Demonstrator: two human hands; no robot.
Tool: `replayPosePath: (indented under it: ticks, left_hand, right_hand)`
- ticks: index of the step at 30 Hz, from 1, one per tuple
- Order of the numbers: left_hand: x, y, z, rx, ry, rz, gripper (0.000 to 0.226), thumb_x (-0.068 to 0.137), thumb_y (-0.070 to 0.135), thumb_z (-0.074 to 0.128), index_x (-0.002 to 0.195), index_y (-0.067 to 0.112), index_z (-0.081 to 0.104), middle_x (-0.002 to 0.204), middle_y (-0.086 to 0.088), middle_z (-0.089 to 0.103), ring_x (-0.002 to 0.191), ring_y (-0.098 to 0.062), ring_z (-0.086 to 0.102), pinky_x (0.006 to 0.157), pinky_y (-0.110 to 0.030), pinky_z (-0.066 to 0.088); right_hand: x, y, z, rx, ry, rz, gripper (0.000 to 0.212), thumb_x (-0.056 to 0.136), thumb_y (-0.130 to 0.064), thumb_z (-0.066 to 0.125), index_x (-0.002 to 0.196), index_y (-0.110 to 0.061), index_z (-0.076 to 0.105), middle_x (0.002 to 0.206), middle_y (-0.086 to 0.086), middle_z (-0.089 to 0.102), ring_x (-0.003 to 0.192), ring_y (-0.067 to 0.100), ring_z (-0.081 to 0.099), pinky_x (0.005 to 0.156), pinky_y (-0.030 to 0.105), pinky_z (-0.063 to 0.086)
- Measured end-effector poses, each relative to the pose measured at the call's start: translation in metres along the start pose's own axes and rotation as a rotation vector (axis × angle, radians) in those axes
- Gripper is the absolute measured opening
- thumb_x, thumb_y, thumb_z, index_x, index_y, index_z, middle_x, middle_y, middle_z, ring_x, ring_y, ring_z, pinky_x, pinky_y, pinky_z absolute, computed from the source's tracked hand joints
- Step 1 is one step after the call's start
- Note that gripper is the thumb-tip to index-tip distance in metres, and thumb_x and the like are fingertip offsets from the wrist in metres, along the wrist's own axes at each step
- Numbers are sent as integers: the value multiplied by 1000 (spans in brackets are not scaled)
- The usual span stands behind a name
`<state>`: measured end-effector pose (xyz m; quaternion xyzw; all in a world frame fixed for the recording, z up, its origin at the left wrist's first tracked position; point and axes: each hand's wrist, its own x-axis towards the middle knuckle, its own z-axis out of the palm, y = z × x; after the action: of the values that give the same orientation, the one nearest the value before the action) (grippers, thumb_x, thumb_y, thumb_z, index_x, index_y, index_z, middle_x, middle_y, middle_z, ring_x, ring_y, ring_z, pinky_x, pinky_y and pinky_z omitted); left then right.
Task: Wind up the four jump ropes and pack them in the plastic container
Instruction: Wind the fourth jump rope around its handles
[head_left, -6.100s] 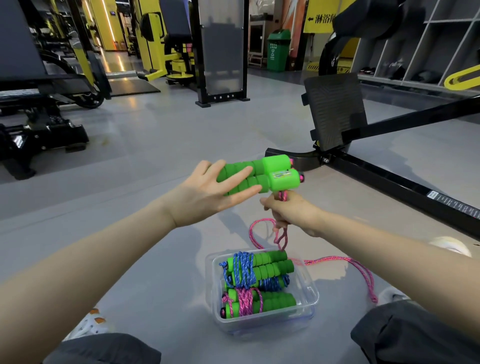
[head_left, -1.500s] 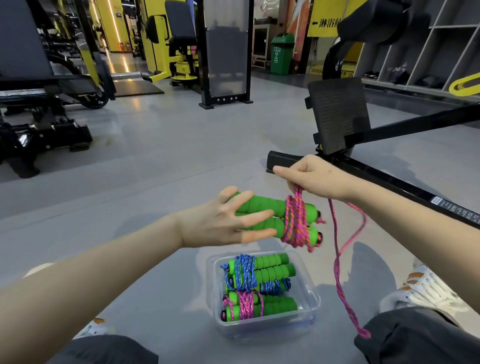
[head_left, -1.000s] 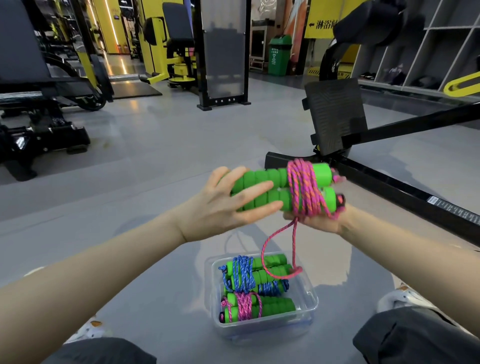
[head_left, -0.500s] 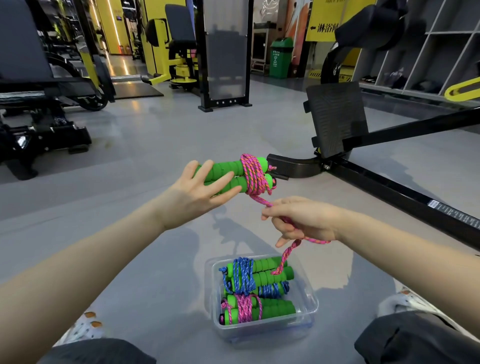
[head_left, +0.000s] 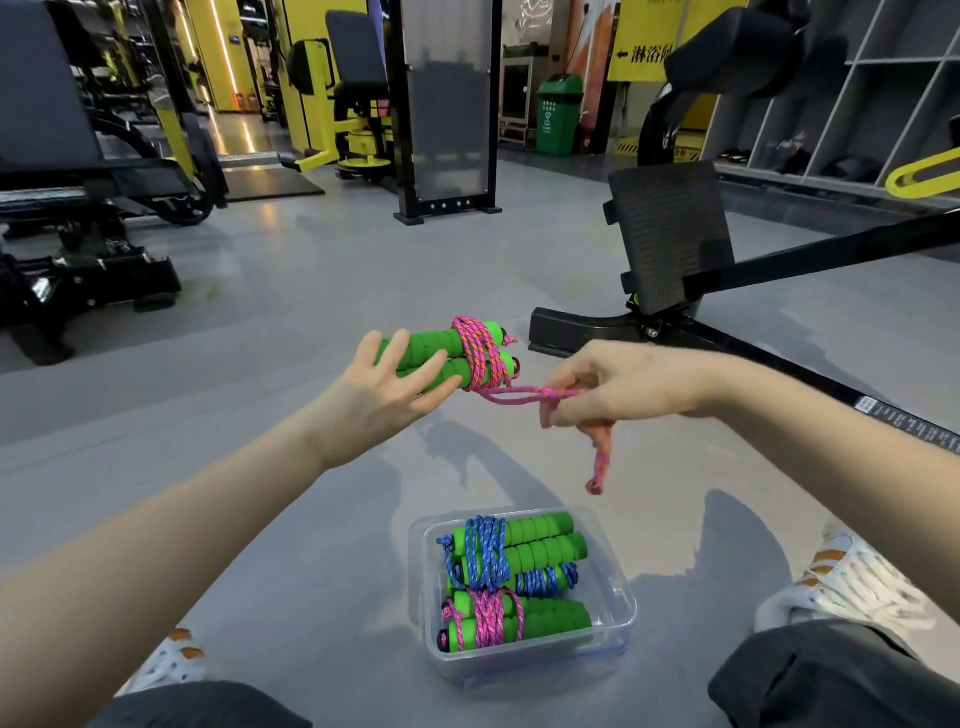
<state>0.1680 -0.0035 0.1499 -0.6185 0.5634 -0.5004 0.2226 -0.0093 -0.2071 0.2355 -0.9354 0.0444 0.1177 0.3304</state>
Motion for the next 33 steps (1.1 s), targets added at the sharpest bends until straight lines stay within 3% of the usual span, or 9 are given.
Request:
replayPosePath:
  ticks: [2, 6, 9, 12, 16, 22, 28, 30, 33]
  left_hand:
    - [-1, 2, -1, -19, -19, 1, 52, 79, 5, 38, 124, 17, 60, 116, -12, 63, 86, -42, 59, 69, -42, 48]
    - [3, 7, 0, -39, -47, -13, 51, 78, 6, 40, 125, 17, 57, 117, -12, 62, 87, -42, 58, 69, -42, 47]
    - [8, 9, -2, -68, -53, 3, 52, 77, 6, 41, 125, 19, 58, 116, -11, 61, 87, -40, 57, 69, -42, 46]
    - [5, 16, -2, -88, -37, 96, 51, 79, 6, 45, 126, 22, 56, 117, -10, 59, 89, -39, 56, 71, -40, 43]
    - [-3, 26, -3, -160, 65, 184, 48, 95, 6, 24, 137, 22, 42, 131, -9, 46, 99, -42, 51, 78, -45, 45]
    - [11, 44, -23, -267, 217, 212, 50, 97, -1, 27, 142, 21, 34, 137, -11, 39, 104, -44, 50, 81, -48, 42]
    - [38, 43, -46, -304, 363, 196, 42, 99, 9, 39, 138, 25, 38, 134, -8, 42, 103, -42, 51, 81, -45, 40]
    - [44, 36, -47, -305, 451, 116, 44, 95, 20, 55, 135, 28, 41, 133, -7, 43, 104, -40, 52, 83, -44, 41]
    - [49, 26, -45, -318, 507, 23, 43, 93, 14, 56, 133, 26, 44, 131, -9, 42, 105, -39, 49, 80, -45, 42]
  right_hand:
    - [-3, -3, -11, -19, 68, -22, 13, 87, -7, 56, 94, 1, 65, 51, 5, 53, 51, 19, 53, 67, 34, 47]
    - [-9, -7, -24, -47, 143, -42, 13, 86, 1, 53, 77, -1, 61, 49, 5, 57, 43, 16, 54, 57, 30, 51]
    - [-11, -14, -30, 9, 186, -108, 9, 87, -3, 60, 86, 4, 66, 56, 13, 59, 44, 15, 58, 61, 29, 55]
    - [-10, -13, -38, 271, 248, -167, 7, 87, -4, 60, 83, -2, 65, 53, 12, 49, 38, 15, 47, 67, 30, 58]
    - [-1, 1, -40, 573, 363, -141, 11, 92, -7, 53, 97, -6, 62, 47, -5, 43, 38, 7, 35, 56, 22, 54]
    - [20, 31, -46, 1028, 491, -7, 14, 94, -10, 50, 84, -11, 60, 43, -6, 38, 37, 4, 40, 52, 19, 52]
    - [36, 65, -35, 1218, 425, 129, 18, 96, -11, 45, 82, -10, 55, 37, -5, 38, 31, 4, 42, 38, 17, 47]
    - [39, 83, -23, 1070, 408, 171, 7, 90, -19, 57, 87, -13, 56, 48, 7, 42, 38, 16, 44, 38, 22, 43]
    - [42, 126, 4, 911, 419, 257, 14, 85, -20, 62, 95, -11, 60, 85, 23, 61, 53, 22, 53, 60, 36, 54]
